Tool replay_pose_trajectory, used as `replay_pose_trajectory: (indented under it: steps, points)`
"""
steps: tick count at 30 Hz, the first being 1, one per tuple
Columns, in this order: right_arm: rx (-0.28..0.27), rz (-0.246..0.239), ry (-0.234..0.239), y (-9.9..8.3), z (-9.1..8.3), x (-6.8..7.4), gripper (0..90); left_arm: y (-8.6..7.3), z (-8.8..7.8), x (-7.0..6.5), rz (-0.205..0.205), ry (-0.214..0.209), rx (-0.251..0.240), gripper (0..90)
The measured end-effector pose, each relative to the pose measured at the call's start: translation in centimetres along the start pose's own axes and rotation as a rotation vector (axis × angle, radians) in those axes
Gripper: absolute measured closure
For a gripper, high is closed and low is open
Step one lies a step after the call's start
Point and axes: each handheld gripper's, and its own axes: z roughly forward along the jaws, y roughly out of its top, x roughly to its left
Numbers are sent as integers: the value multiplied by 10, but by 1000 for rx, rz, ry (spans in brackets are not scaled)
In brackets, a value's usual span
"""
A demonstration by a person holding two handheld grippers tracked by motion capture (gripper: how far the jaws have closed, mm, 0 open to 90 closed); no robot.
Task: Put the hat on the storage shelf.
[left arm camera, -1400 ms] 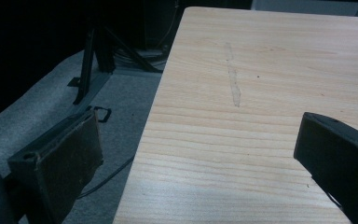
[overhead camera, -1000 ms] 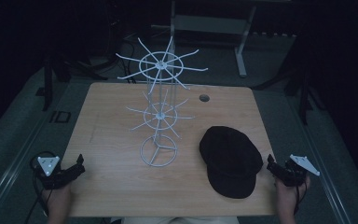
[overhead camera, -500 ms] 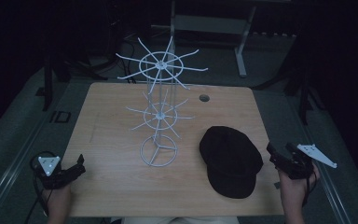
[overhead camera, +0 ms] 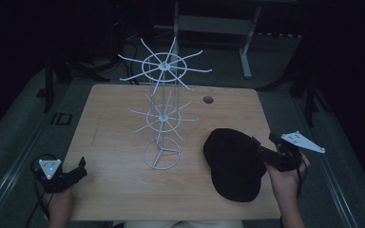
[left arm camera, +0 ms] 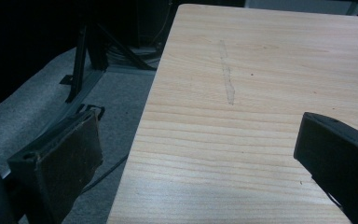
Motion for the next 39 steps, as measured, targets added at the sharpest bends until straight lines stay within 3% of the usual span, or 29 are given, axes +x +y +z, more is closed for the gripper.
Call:
replay_pose_trajectory:
  steps: [4,9,15,19,20,23,24,26,27,30,34,39]
  points:
    - [43,-46,29,1,19,14,205,0,0,0,3,1,-2,15]
    - [133,-41,61,-3,51,19,162,0,0,0,3,-3,-5,14]
    - [261,-22,29,-13,87,15,164,0,0,-1,6,-7,-2,15]
    - [298,-8,11,-17,98,13,164,0,0,-1,10,-8,-3,15]
    - [365,-26,-8,-24,113,10,215,0,0,-1,8,-12,-3,15]
    - [388,-45,-20,-27,119,9,239,0,0,-1,10,-13,-3,15]
    - [409,-57,-22,-29,123,8,327,0,0,-1,9,-14,-3,15]
    - [427,-53,-14,-32,126,7,344,0,0,-1,9,-15,-2,15]
    - [437,-49,-10,-34,127,6,397,0,0,-1,9,-15,-2,15]
    - [460,-44,12,-36,130,4,507,0,0,-1,8,-17,-2,15]
    - [495,-86,42,-36,131,7,677,0,0,0,2,-18,-2,14]
    - [475,-103,47,-35,127,8,762,0,0,1,0,-22,-1,14]
